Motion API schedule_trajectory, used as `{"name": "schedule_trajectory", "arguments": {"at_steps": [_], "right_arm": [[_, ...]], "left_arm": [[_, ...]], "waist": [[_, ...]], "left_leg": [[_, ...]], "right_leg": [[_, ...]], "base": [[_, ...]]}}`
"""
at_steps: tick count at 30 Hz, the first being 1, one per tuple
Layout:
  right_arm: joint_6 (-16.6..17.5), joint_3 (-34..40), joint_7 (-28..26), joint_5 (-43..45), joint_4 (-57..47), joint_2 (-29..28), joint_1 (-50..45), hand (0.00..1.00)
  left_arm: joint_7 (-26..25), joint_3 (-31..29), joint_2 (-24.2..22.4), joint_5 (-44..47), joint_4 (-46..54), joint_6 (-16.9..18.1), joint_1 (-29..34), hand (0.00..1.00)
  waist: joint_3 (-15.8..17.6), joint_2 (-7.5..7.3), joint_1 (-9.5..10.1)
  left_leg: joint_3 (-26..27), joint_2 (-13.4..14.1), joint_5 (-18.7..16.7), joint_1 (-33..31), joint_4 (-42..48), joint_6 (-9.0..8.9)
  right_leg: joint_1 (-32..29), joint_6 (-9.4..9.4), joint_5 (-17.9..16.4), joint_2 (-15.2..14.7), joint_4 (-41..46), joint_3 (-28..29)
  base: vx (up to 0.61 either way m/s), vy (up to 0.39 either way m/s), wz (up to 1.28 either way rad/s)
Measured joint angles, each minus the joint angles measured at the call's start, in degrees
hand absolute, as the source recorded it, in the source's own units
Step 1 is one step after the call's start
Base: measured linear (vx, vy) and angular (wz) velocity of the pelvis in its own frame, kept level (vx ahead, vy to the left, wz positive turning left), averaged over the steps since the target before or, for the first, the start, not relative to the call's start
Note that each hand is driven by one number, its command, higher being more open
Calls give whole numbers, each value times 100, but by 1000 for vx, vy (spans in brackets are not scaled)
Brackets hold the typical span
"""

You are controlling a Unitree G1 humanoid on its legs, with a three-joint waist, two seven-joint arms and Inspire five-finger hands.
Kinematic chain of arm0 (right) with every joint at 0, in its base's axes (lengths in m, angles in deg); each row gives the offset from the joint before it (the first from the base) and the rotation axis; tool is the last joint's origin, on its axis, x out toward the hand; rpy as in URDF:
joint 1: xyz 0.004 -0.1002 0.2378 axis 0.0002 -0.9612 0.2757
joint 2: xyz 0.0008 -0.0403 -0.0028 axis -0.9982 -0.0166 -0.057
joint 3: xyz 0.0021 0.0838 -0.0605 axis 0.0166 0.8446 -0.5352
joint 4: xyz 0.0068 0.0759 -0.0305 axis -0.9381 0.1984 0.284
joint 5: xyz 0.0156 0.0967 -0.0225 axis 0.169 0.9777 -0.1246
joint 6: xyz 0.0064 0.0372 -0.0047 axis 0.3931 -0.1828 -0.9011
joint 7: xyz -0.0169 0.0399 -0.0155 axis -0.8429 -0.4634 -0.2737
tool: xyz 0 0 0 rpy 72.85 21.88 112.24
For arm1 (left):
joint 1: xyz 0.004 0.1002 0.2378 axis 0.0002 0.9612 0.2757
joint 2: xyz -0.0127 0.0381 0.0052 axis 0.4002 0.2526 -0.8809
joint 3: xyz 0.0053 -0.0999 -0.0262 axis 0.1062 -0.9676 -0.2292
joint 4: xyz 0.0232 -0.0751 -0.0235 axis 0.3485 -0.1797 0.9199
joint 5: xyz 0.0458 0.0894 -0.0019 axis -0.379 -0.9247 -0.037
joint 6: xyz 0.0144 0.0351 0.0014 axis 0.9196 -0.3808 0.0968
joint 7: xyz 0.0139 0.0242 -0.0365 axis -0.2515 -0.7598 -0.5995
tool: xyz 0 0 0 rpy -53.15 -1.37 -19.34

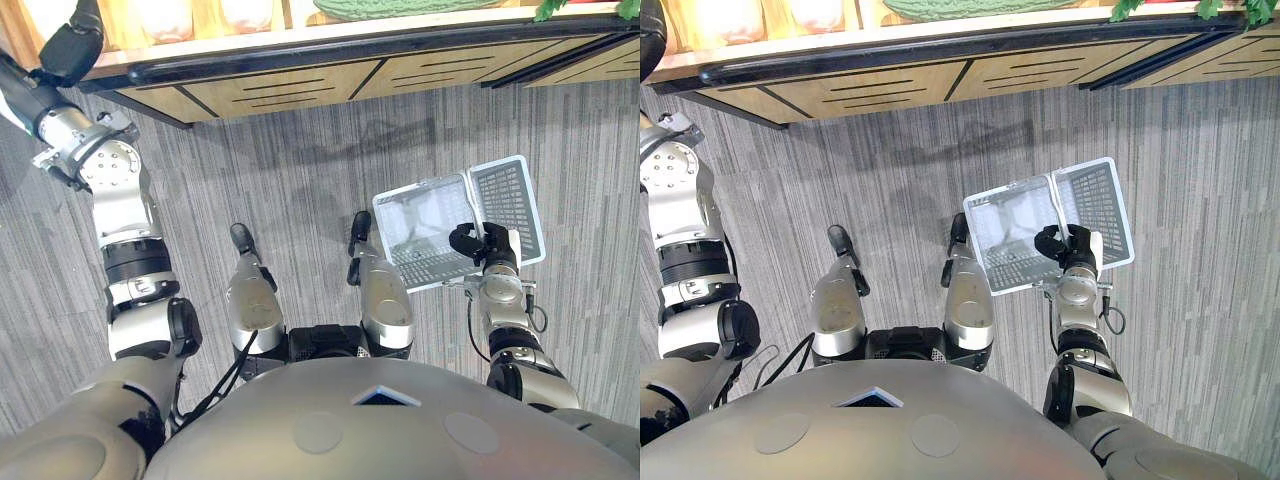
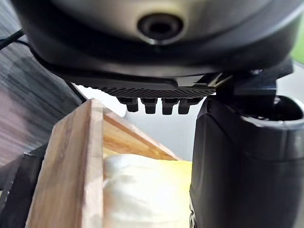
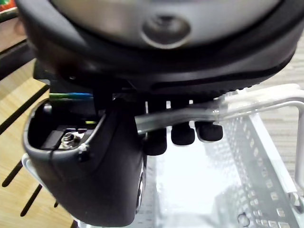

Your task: Pick vegetable in the basket

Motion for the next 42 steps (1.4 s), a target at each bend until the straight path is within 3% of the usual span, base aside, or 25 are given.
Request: {"name": "schedule_trajectory", "arguments": {"at_steps": [18, 32, 33, 42], "right_arm": [[4, -115, 5, 0, -9, -2, 6, 0], [5, -119, 30, 0, -24, -10, 61, 0], [6, -137, 33, 0, -24, -10, 97, 0], [5, -230, 62, -1, -22, -18, 142, 0]], "left_arm": [[30, 353, 0, -178, -118, -7, -170, 100], [-117, 5, 331, -122, -1132, -151, -1150, 100], [-117, -70, 336, -123, -1160, -159, -1208, 0], [-167, -147, 531, -261, -1517, -378, -1497, 0]], "waist": [[52, -95, -59], [250, -210, 0], [287, -226, -5], [305, -261, -22]], "left_leg": [[128, -3, -11, 65, -4, -3], [141, 2, -11, -112, 70, -3], [146, 1, -11, -113, 81, -3], [178, 0, -10, -127, 86, -3]], "right_leg": [[-25, 0, 0, 7, 5, 126], [-203, -16, 39, 7, 21, 165], [-206, -13, 47, 7, 21, 176], [-247, -7, 59, 7, 21, 223]], "base": [[2, 3, -2], [0, 0, 0], [0, 0, 0], [1, 2, -1]]}}
